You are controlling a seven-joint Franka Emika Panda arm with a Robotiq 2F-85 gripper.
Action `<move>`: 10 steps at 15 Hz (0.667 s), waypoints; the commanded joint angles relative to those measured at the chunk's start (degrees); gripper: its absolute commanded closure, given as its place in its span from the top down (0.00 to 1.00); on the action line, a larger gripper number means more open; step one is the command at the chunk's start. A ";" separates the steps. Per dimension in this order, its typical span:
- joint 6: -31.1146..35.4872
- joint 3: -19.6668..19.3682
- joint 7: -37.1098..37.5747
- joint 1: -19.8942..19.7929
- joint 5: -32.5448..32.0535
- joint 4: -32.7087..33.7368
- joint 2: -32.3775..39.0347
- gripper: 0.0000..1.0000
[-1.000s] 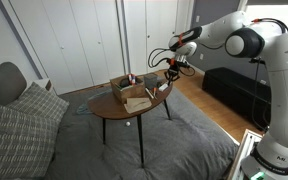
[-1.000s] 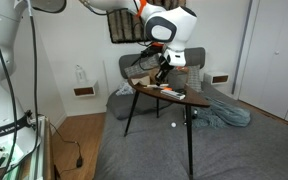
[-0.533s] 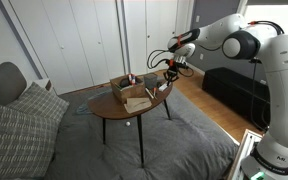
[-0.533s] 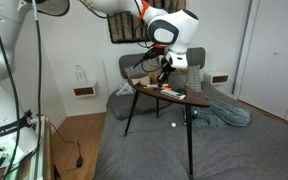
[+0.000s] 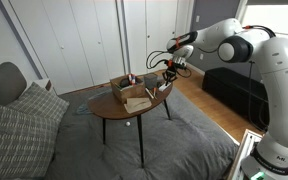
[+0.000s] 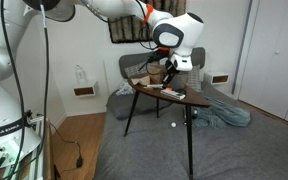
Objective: Press a button on the white remote controller
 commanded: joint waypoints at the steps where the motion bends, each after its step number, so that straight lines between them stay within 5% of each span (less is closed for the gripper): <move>1: -1.94 1.08 1.40 -1.37 1.78 4.59 2.92 0.00; 10: -2.52 1.51 3.88 -1.80 2.01 8.43 6.36 0.00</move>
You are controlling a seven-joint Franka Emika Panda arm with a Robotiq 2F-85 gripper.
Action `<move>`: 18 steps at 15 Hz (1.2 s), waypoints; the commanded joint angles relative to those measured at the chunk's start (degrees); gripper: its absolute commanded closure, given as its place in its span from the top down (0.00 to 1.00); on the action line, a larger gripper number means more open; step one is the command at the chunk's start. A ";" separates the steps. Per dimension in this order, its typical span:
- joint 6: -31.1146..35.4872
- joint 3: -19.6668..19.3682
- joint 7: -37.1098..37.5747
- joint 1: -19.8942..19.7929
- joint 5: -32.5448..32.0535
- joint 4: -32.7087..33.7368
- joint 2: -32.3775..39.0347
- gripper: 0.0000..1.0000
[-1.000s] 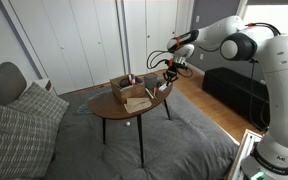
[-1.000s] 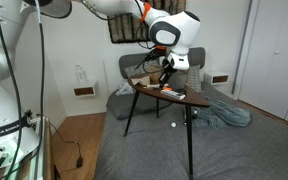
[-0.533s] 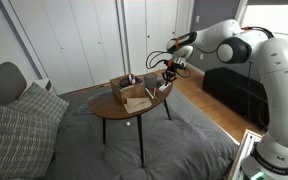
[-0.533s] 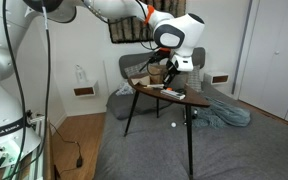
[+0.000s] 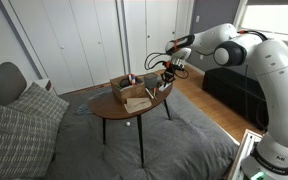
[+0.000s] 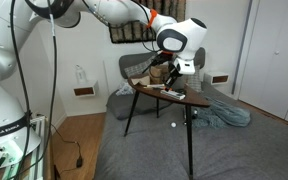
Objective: Press a button on the white remote controller
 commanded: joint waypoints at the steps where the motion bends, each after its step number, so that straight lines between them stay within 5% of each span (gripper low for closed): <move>1: -2.09 1.03 2.30 -1.28 1.22 3.58 2.15 0.00; 18: -7.02 1.67 6.54 -3.32 2.03 8.89 6.54 0.00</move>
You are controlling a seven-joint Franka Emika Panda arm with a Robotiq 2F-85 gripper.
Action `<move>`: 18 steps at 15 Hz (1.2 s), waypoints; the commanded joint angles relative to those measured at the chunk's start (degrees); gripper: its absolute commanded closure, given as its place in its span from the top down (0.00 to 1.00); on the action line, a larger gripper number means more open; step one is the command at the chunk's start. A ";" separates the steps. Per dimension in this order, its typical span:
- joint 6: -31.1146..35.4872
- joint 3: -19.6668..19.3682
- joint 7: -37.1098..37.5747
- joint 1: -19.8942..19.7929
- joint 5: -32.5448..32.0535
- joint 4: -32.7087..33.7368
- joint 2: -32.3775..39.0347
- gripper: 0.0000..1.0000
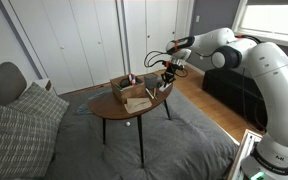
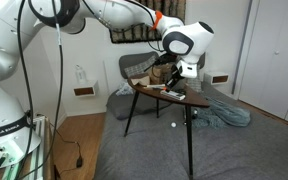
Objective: Press a button on the white remote controller
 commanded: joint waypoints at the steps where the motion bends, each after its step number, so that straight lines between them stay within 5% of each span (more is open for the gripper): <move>1: -0.81 0.87 0.62 -0.78 0.77 1.55 1.11 0.00; 18: 2.44 0.50 0.03 -1.06 1.96 -0.57 -1.81 0.00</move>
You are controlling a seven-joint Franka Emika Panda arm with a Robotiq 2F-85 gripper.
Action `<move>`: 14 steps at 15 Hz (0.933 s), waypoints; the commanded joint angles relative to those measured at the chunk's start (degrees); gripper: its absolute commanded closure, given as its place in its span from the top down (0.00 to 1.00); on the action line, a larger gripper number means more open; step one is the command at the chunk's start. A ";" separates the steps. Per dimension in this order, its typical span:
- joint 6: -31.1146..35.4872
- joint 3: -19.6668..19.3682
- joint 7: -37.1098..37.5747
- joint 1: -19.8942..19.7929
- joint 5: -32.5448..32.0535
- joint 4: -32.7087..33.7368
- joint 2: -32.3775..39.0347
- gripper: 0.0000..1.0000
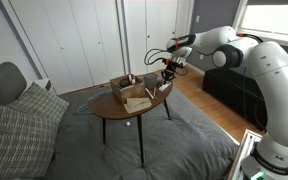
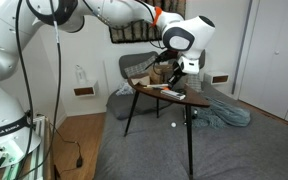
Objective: Press a button on the white remote controller
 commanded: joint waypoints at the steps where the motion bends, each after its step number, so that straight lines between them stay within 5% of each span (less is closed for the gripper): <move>1: 1.85 0.35 0.25 -0.88 1.99 -0.64 -0.43 0.00; 14: 2.10 0.59 1.24 -2.67 2.64 1.42 1.66 0.00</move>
